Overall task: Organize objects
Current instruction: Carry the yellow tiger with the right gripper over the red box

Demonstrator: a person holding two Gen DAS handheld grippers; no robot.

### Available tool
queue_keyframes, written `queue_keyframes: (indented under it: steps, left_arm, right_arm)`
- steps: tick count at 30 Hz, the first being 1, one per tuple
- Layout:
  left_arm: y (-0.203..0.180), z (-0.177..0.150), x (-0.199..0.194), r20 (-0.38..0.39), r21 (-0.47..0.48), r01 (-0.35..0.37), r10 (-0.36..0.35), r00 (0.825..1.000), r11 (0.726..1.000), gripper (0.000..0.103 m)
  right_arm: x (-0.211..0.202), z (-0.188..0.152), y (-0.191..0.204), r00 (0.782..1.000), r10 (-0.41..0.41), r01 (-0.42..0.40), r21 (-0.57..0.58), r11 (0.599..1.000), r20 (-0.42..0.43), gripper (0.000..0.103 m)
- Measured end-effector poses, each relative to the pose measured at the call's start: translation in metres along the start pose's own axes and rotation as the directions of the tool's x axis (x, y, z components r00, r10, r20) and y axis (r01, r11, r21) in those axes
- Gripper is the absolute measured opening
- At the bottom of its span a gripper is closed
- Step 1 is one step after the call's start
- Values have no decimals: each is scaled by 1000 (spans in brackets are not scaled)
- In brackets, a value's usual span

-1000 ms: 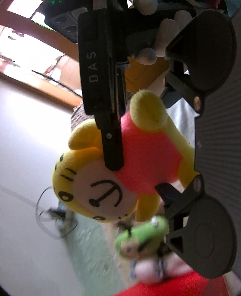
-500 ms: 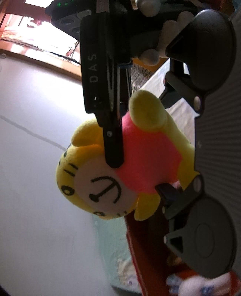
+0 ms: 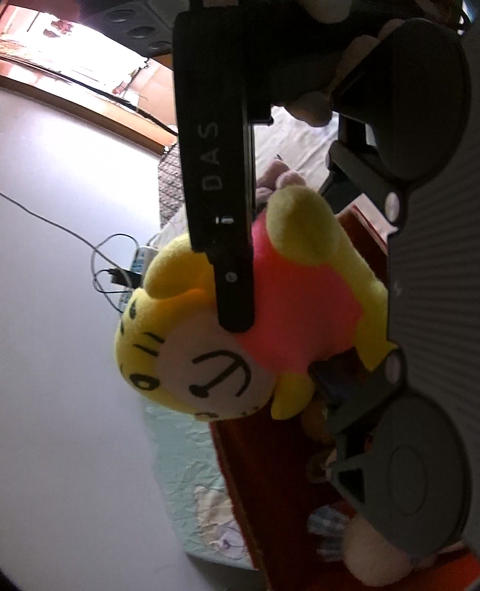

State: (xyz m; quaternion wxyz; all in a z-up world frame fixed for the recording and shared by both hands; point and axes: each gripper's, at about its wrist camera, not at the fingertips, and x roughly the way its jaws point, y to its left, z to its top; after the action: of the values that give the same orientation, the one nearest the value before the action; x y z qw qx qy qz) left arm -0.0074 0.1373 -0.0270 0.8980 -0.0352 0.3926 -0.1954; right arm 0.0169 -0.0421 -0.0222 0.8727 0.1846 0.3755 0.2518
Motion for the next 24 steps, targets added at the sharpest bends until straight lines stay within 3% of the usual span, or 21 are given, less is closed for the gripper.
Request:
queue_keyframes:
  steps: [6, 16, 20, 24]
  left_arm:
    - [22, -15, 12, -60, -1, -3, 3, 998, 1000, 88]
    - [12, -23, 11, -85, -10, 27, -28, 996, 1000, 85]
    - [17, -23, 12, -91, -26, 29, -31, 995, 999, 91]
    - [18, -25, 6, -84, -38, 48, -51, 995, 998, 90]
  right_arm:
    - [16, -9, 7, 997, -60, 59, -29, 998, -40, 39]
    - [34, -12, 7, 985, -132, 125, -61, 990, -112, 41]
    - [30, -11, 8, 987, -123, 117, -70, 991, -100, 48]
    - [12, -5, 9, 993, -117, 117, -78, 990, -6, 49]
